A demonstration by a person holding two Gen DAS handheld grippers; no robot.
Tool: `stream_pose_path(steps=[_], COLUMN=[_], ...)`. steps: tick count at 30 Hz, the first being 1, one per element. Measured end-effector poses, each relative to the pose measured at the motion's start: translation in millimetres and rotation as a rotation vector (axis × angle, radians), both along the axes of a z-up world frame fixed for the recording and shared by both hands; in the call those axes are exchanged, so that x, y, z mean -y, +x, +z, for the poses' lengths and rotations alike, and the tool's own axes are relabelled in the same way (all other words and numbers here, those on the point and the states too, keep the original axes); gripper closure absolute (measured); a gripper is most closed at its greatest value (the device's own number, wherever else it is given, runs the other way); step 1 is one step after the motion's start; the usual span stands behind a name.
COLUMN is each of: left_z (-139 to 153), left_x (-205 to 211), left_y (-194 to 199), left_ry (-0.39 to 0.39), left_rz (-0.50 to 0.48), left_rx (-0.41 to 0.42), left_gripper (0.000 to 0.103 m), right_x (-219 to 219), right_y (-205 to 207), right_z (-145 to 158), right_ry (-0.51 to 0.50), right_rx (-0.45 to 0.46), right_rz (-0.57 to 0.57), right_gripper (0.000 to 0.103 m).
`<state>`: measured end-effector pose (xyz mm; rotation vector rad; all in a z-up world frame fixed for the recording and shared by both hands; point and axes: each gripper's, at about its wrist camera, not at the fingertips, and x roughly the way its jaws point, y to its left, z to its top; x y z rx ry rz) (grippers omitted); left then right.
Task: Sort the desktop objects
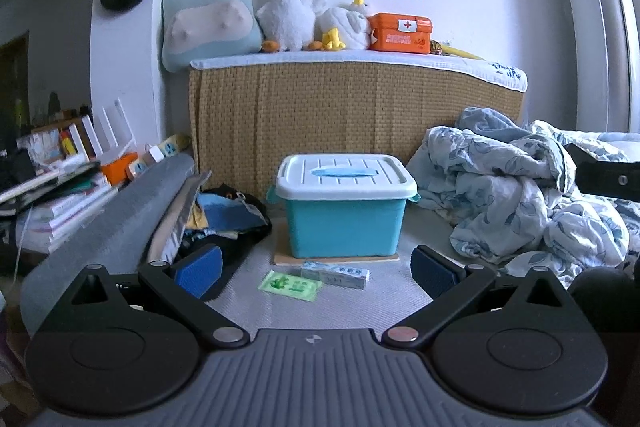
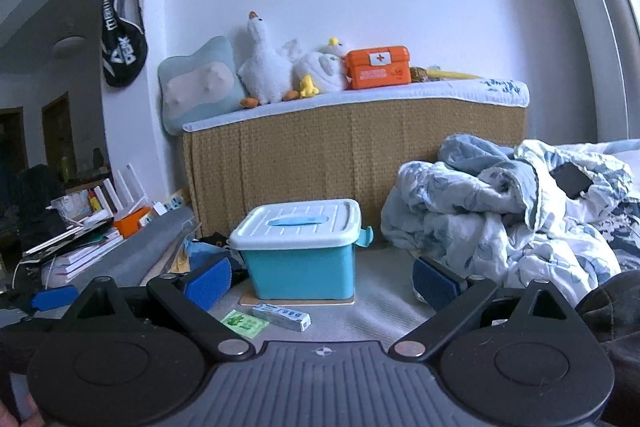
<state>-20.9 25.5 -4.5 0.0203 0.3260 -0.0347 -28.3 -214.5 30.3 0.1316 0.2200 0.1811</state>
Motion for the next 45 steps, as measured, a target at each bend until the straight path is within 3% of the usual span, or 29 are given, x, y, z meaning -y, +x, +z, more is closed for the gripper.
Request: stream_pose_path(steps=[13,25,32,45], left_z=[0.0,2.6,0.3,-3.5], left_x=[1.9,-0.6,1.8,1.3], left_y=[-2.8,3.1,3.0,1.9], left_ry=[0.003,-0.009,0.007,0.019], left_rz=[0.002,0.014,0.019,0.018], left_rx=[-0.002,0.001,-0.008,-0.029], left_gripper=[0.000,0.000,0.000,0.000], right_x=[0.0,-12.6,0.5,-8.0], right_y=[-7.6,-9.9,8.1,7.0], right_z=[9.9,2.3,-5.2,-6.5], right_ry=[0.009,-0.063,-0.034,-0.060], right_rx=[0.010,0.029,-0.027,-0.014], right_rz=[0.034,0.033,0.014,0.046], right_gripper=[0.003,0.003,0.003,0.003])
